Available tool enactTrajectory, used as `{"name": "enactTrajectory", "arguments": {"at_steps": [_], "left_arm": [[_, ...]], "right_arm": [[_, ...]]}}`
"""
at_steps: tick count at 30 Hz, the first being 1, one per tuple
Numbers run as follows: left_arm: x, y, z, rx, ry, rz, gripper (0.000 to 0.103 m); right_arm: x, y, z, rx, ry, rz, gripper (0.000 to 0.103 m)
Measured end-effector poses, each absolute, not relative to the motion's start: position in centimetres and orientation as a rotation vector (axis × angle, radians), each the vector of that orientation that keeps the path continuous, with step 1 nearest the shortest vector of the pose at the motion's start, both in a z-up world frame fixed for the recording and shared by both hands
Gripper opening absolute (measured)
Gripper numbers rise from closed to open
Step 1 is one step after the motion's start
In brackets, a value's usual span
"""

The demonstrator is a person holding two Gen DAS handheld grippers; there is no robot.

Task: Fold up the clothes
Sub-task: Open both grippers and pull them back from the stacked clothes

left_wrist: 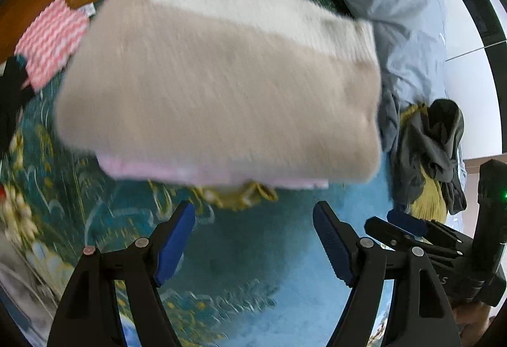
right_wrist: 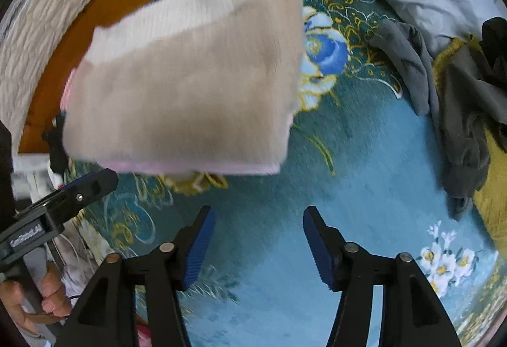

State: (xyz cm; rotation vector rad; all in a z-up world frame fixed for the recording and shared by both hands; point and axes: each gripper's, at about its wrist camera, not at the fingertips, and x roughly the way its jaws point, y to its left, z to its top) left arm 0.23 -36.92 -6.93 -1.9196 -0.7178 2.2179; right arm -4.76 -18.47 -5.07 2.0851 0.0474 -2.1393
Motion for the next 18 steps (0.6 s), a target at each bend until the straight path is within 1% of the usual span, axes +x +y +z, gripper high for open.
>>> {"name": "enactTrajectory", "arguments": {"at_steps": [6,9,11,12,13,18], "left_arm": [[3.5,-34.6,-7.0,-2.044,-0.776,2.226,0.078],[5.6,-33.7,-6.8,-2.099,-0.812,2.226,0.078],[5.9,-32.7,-6.7,-2.11,-0.848,2.243,0.081],[5.9,-32.2,-6.6,-2.098,-1.041,2.274,0.086],[6.0,-31.8,-6.6,-2.082,-1.221,2.295,0.088],[6.0,-30.5,-6.6,-2.191,-1.319,2.337,0.092]], "right_arm": [[-2.4,-17.0,-5.3,2.066,0.097,-2.113,0.067],[-1.6,-16.0,-5.3,2.047,0.084,-2.107,0.068],[-1.4,-15.3,-5.1,2.019,0.082,-2.103,0.069],[-1.4,-15.1,-5.0,2.006,0.086,-2.102,0.07],[-1.5,-14.8,-4.9,1.988,0.097,-2.104,0.07],[-2.4,-13.4,-4.8,1.928,0.117,-2.101,0.08]]}}
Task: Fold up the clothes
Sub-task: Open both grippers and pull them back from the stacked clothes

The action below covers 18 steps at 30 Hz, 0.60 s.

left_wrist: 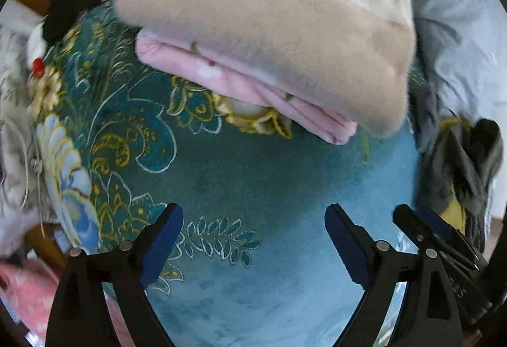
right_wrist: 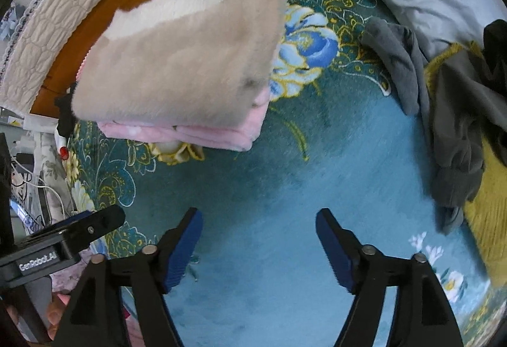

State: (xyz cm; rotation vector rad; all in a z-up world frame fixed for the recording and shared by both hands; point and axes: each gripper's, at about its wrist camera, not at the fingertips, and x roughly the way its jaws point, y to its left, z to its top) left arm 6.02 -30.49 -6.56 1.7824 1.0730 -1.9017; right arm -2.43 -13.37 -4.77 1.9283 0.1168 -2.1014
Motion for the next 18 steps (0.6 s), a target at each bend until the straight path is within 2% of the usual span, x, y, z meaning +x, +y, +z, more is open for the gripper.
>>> {"name": "enactTrajectory", "arguments": {"at_steps": [5,10,18], "left_arm": [[4.9,-29.6,-6.3,1.706,0.983,-1.894,0.093],[4.0,-29.3,-6.5,1.618,0.95,-1.894,0.093],[2.4,-28.7,-7.7,1.608,1.033,-1.889,0.093]], "right_arm": [[-3.6,-12.3,-5.6,1.878,0.147,-2.091,0.087],[-4.7,-11.7,-6.3,1.83,0.156,-2.088,0.103],[-6.2,-11.3,-7.5,1.777,0.19,-2.082,0.103]]}}
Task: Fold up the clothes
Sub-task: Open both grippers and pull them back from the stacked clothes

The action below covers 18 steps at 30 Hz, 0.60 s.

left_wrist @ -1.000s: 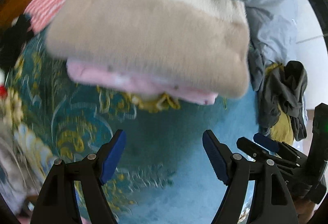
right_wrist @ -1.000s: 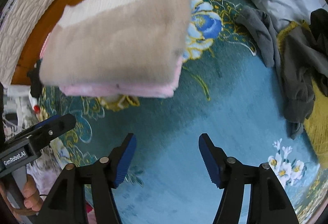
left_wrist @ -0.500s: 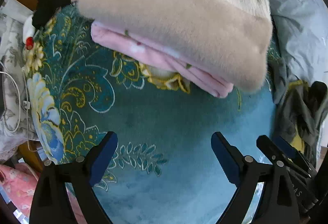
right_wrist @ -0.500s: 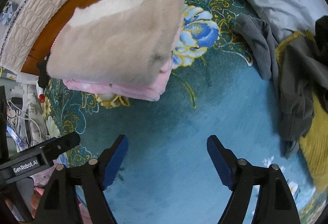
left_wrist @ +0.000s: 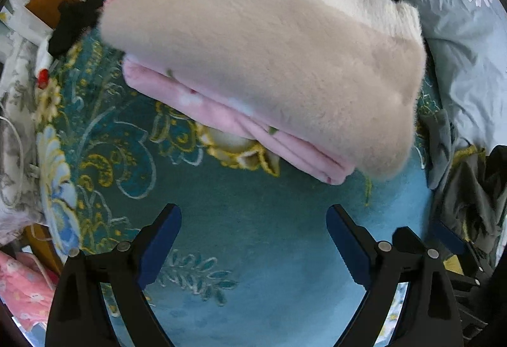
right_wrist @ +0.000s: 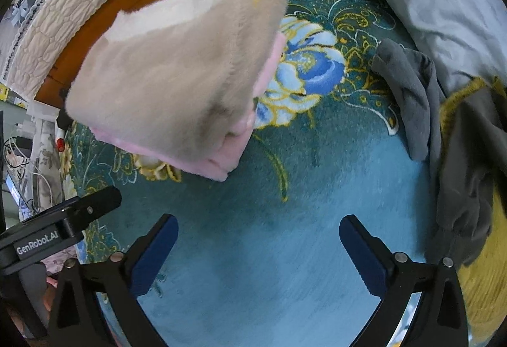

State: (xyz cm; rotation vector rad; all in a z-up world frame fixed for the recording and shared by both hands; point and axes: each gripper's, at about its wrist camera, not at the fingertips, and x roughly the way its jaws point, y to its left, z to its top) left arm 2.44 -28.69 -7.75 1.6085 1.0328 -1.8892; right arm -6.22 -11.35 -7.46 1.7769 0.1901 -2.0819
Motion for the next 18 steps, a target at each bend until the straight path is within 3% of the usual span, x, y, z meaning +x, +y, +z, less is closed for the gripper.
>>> {"name": "enactTrajectory", "arguments": {"at_steps": [18], "left_arm": [[0.5,-29.2,-9.0,1.583,0.936,-1.879,0.093]], "right_arm": [[-7.6,-12.3,-9.5,1.725,0.214,-2.073,0.103]]}}
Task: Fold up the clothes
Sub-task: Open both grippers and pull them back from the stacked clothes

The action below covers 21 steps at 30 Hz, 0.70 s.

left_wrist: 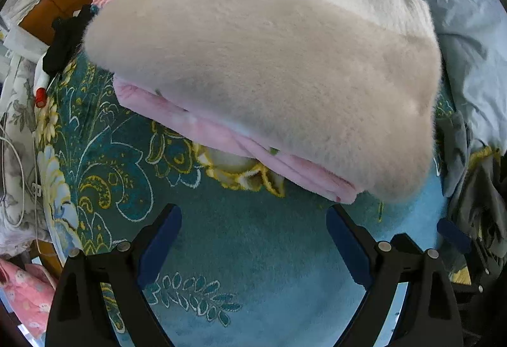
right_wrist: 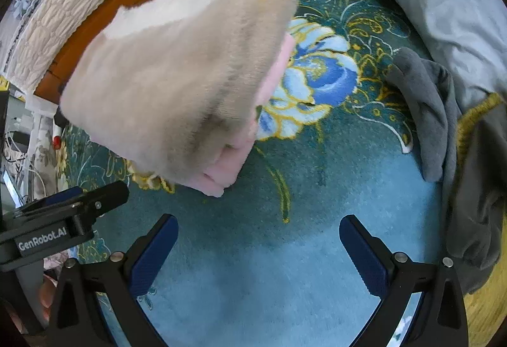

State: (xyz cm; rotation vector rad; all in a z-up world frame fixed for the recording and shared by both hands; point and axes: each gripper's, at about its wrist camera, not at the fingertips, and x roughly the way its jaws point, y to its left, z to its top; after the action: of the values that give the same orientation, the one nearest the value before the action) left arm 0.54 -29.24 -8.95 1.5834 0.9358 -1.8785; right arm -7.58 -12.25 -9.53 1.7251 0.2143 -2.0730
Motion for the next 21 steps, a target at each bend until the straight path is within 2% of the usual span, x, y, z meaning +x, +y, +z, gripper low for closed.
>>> {"name": "enactTrajectory", "arguments": {"at_steps": [21], "left_arm": [[0.36,-28.62,-9.53,1.566,0.878,-1.858,0.093]], "right_arm": [[-8.06,-11.81,-10.42,1.704,0.215,-2.077,0.103]]}}
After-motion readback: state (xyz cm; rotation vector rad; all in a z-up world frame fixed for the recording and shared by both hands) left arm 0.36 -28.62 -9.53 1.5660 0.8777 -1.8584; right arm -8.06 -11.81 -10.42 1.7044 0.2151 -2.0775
